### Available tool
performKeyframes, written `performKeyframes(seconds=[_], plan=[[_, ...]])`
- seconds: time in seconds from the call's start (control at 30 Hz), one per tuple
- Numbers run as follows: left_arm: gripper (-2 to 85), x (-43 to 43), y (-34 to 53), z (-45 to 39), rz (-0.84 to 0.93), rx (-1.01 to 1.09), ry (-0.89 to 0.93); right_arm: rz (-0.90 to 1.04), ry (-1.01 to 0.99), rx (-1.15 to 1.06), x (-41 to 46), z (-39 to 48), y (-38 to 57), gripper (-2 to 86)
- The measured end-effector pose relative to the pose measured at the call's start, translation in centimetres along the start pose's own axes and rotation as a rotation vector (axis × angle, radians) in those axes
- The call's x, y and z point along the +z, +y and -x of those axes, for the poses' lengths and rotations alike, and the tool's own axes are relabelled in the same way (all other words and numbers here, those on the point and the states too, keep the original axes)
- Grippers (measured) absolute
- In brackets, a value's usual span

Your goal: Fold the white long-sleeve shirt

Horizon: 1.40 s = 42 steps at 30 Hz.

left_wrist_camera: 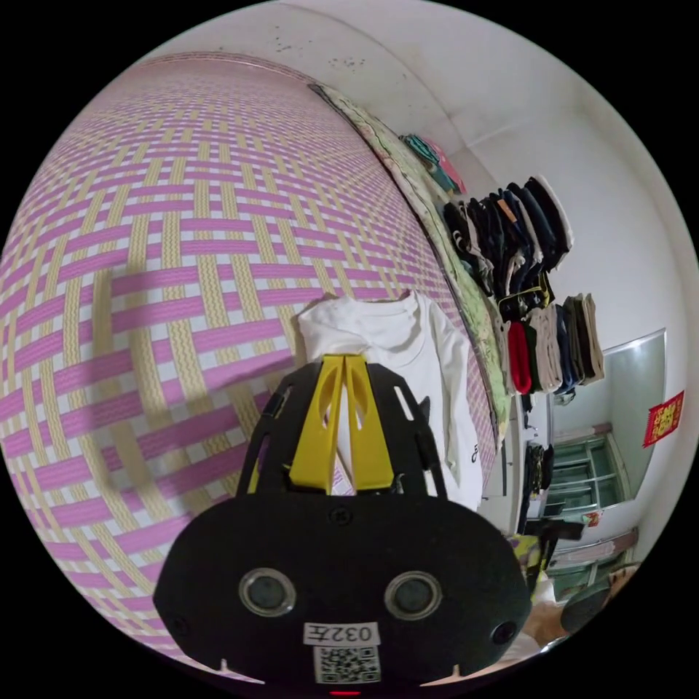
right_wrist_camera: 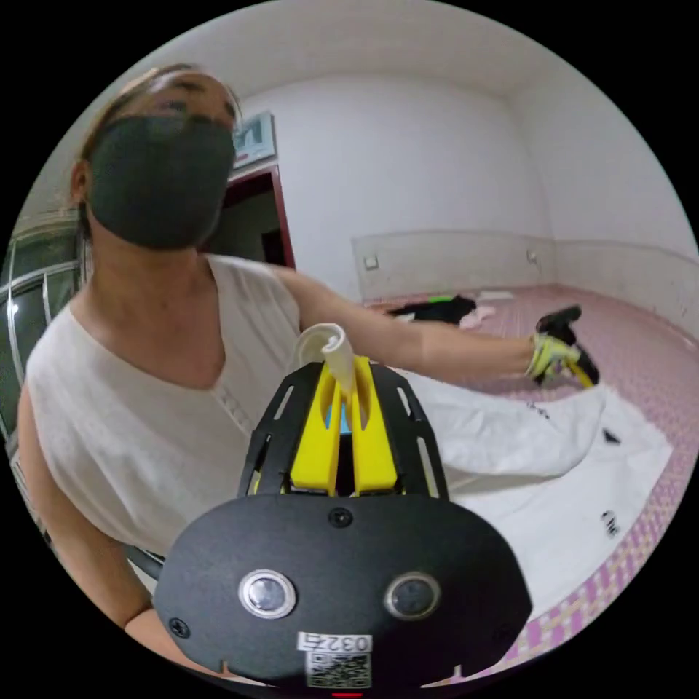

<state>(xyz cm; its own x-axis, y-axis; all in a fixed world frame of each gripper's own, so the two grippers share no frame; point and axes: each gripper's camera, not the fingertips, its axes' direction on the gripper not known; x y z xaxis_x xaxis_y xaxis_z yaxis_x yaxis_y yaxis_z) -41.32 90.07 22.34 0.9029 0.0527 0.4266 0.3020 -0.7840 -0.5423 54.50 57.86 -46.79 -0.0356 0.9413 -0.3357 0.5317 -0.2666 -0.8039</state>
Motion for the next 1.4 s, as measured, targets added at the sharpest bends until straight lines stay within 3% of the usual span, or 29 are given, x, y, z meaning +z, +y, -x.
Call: performKeyframes(seconds=[0.17, 0.3, 0.5, 0.6, 0.73, 0.8, 0.87, 0.97, 1.13, 1.27, 1.4], plan=[[-1.1, -1.2, 0.9, -0.6, 0.001, 0.001, -0.019, 0.311, 0.092, 0.113, 6.1, -1.2, 6.7, -0.6], [-1.6, -4.0, 4.0, -1.1, -0.045, 0.018, 0.032, 0.363, 0.178, 0.141, 6.2, -1.2, 9.1, 0.9], [-1.4, -9.1, 14.3, -3.4, -0.088, 0.158, 0.118, 0.335, 0.261, 0.204, 4.1, 0.1, 11.3, 9.3], [-1.3, -10.1, 21.0, -4.7, -0.086, 0.202, 0.170, 0.264, 0.335, 0.335, 2.4, -0.5, 13.5, 9.2], [-1.3, -8.1, 28.9, -6.9, -0.044, 0.259, 0.174, 0.118, 0.265, 0.520, 0.7, -3.5, 16.4, 11.2], [-1.4, -6.6, 31.4, -7.6, -0.026, 0.272, 0.165, 0.143, 0.187, 0.539, 1.2, -4.7, 16.6, 12.3], [-1.6, -4.8, 34.3, -8.2, -0.010, 0.284, 0.193, 0.308, 0.113, 0.538, 3.1, -5.6, 16.6, 12.6], [-1.6, -3.8, 37.6, -9.0, -0.027, 0.321, 0.218, 0.381, 0.227, 0.585, 3.6, -6.1, 17.6, 12.8], [-1.6, -3.7, 40.4, -8.6, -0.084, 0.333, 0.181, 0.088, 0.318, 0.702, 1.0, -8.4, 19.2, 12.6], [-1.6, -2.9, 40.2, -7.7, -0.076, 0.324, 0.197, 0.098, 0.352, 0.699, 3.2, -11.1, 19.0, 11.0], [-1.7, -2.3, 40.0, -6.8, -0.080, 0.315, 0.174, 0.100, 0.302, 0.688, 4.0, -11.6, 18.3, 1.9]])
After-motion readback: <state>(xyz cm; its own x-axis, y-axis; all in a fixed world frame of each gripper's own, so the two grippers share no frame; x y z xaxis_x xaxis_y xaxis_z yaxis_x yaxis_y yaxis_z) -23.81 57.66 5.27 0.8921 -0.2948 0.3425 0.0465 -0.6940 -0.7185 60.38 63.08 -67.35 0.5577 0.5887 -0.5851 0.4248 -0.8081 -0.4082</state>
